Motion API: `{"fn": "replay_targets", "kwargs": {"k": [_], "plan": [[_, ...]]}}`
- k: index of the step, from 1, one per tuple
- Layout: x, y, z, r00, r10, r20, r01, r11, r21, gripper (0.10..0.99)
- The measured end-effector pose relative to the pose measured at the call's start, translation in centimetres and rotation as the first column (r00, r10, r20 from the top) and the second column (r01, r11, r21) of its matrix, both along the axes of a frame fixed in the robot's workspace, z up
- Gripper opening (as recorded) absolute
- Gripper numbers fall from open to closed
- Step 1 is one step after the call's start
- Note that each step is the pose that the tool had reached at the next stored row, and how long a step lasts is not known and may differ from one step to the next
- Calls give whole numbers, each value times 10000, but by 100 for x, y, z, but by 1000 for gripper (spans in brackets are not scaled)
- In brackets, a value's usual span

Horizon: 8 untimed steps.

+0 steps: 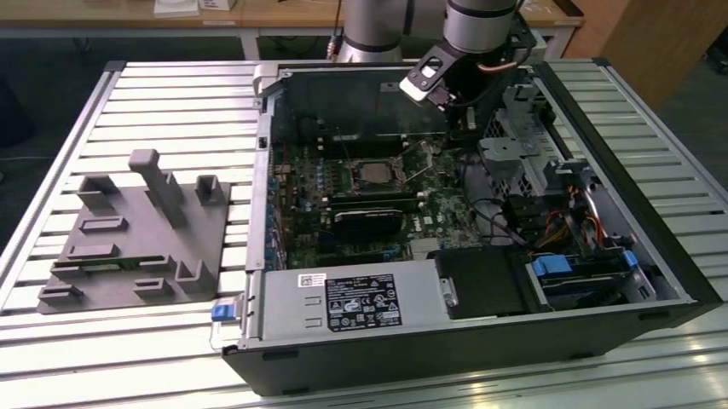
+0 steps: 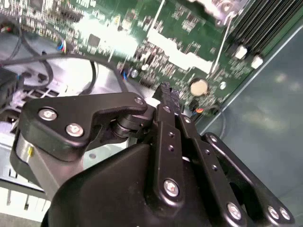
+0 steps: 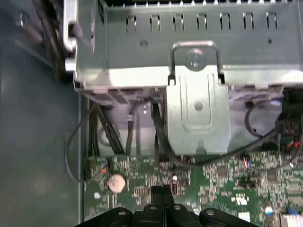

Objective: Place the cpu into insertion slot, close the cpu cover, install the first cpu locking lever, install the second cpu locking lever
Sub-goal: 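Close the cpu cover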

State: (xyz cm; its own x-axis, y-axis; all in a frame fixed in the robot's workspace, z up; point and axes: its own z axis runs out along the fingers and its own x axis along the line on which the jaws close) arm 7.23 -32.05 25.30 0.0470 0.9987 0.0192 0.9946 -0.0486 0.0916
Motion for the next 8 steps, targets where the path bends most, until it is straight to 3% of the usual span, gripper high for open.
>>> {"fn": "replay_targets", "kwargs": {"k": [8], "plan": [[5, 0, -1, 10000, 1, 0, -1, 10000, -1, 106]]}}
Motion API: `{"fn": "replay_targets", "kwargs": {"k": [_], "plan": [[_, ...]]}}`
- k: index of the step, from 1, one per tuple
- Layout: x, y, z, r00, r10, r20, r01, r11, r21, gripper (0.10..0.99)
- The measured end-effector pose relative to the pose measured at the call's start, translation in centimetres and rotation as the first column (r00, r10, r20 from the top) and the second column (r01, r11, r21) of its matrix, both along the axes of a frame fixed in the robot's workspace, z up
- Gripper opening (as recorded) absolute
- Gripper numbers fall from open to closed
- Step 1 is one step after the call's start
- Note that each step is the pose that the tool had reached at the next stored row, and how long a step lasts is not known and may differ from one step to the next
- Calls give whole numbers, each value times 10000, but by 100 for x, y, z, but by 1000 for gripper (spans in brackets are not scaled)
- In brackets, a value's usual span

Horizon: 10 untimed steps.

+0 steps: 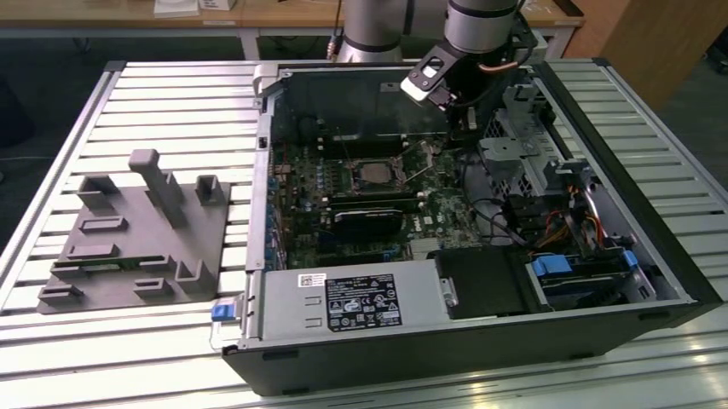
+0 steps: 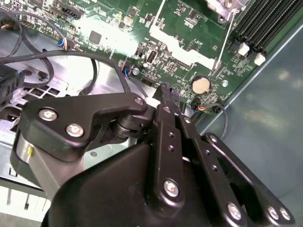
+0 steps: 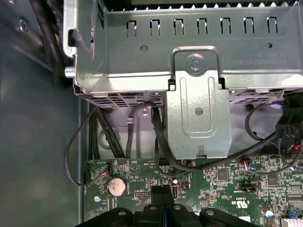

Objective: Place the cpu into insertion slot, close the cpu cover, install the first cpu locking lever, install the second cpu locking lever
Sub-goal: 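Close the cpu cover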

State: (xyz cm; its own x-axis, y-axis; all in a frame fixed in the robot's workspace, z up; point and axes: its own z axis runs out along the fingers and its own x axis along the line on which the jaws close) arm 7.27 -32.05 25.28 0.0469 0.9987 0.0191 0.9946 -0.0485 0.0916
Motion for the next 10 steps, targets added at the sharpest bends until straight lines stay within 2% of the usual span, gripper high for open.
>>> {"fn": "replay_targets", "kwargs": {"k": [10], "plan": [[-22, 0, -18, 10000, 0, 1, 0, 10000, 0, 106]]}}
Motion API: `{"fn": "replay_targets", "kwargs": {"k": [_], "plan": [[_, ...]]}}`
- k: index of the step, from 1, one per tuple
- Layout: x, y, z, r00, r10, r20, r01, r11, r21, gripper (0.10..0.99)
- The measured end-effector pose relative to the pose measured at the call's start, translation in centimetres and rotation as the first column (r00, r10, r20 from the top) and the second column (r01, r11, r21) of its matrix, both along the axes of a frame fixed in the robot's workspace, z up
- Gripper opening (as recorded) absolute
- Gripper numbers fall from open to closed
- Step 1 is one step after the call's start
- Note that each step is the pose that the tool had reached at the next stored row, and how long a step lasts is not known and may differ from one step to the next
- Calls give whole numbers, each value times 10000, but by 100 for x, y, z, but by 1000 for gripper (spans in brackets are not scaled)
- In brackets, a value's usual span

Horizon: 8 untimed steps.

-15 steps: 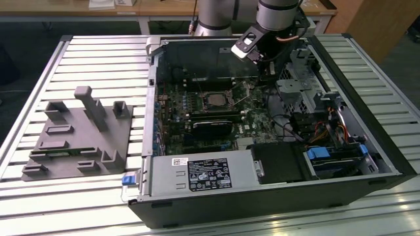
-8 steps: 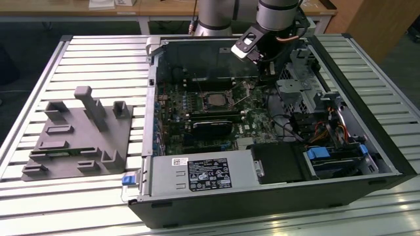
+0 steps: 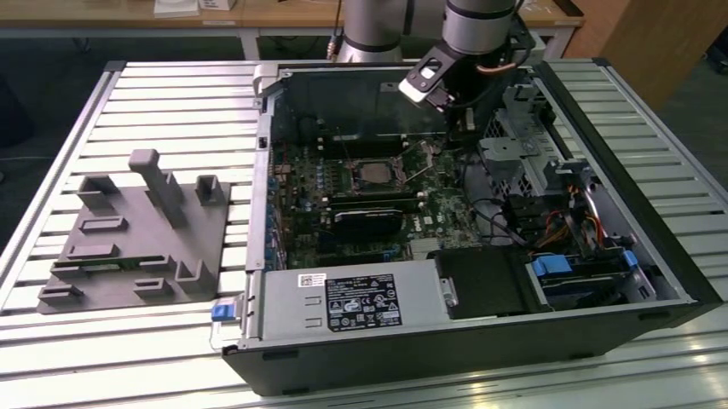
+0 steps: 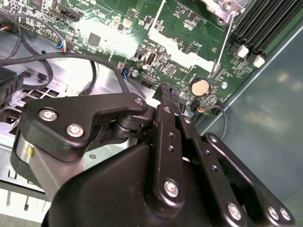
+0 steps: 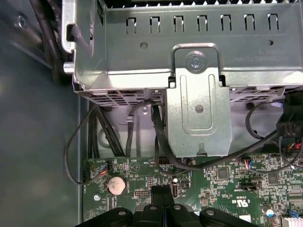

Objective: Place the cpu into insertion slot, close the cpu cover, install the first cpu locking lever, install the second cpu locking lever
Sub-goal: 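Close the cpu cover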

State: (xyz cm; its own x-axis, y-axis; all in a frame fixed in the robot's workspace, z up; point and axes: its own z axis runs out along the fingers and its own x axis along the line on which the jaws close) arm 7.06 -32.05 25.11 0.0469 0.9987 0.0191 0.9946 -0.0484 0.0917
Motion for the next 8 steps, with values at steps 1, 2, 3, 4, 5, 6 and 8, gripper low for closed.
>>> {"fn": "replay_targets", "kwargs": {"k": [1, 2, 3, 4, 5, 6, 8], "plan": [[-2, 0, -5, 10000, 0, 0, 0, 10000, 2, 106], [-3, 0, -8, 10000, 0, 0, 0, 10000, 0, 106], [-3, 0, -7, 10000, 1, -1, -1, 10000, -13, 106], [-3, 0, -7, 10000, 1, -2, -1, 10000, -21, 106], [-3, 0, -7, 10000, 1, 0, -1, 10000, -22, 106], [-3, 0, -10, 10000, 0, -12, 0, 10000, -22, 106], [-3, 0, -21, 9997, -2, -237, 1, 10000, -22, 106]]}}
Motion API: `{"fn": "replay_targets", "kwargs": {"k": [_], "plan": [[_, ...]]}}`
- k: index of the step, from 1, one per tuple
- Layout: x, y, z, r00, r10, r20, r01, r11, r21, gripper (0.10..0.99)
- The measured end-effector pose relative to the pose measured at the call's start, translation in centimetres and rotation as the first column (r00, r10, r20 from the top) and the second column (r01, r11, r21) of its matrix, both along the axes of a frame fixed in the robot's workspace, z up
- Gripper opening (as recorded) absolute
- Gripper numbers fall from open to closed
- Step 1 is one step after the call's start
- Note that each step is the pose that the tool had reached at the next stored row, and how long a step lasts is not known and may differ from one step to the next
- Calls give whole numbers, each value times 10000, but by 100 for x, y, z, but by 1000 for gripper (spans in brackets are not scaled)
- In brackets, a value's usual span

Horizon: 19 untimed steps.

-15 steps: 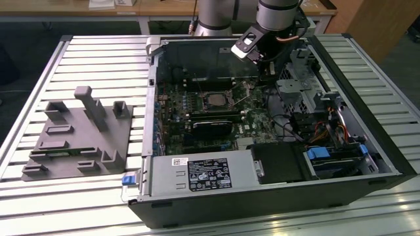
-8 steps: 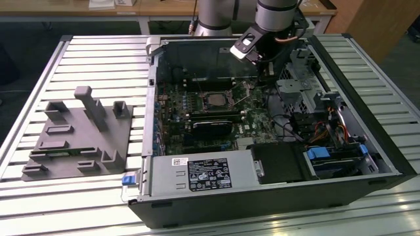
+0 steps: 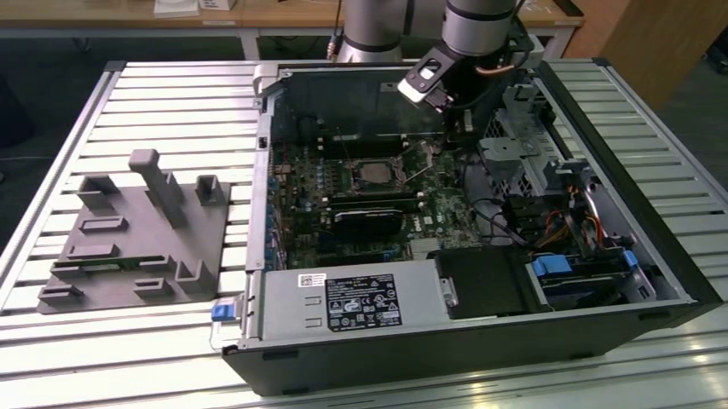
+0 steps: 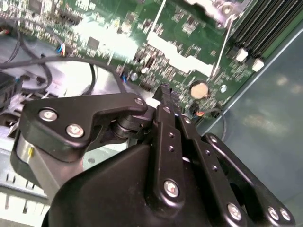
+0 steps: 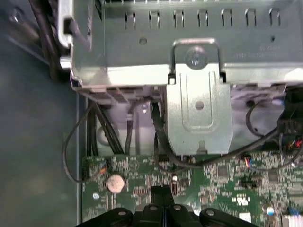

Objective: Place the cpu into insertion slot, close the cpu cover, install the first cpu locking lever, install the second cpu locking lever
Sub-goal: 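Close the cpu cover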

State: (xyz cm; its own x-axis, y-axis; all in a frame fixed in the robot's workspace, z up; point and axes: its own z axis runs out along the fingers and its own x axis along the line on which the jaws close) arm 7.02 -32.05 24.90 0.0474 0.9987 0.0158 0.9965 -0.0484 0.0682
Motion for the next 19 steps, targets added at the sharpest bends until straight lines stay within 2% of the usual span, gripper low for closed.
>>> {"fn": "replay_targets", "kwargs": {"k": [1, 3, 4, 8, 13, 18, 19], "plan": [[1, 0, -5, 9999, 1, -121, -1, 10000, 0, 106], [1, 0, -15, 9995, 2, -321, -2, 10000, 1, 106], [1, 0, -17, 9993, 2, -363, -2, 10000, -1, 106], [1, 0, -22, 9993, 1, -371, -1, 10000, 1, 106], [-3, 0, -91, 9993, 3, -370, -3, 10000, 1, 106], [-4, 0, -95, 9993, 5, -371, -5, 10000, -4, 106], [-4, 0, -96, 9992, 5, -409, -6, 10000, -5, 106]]}}
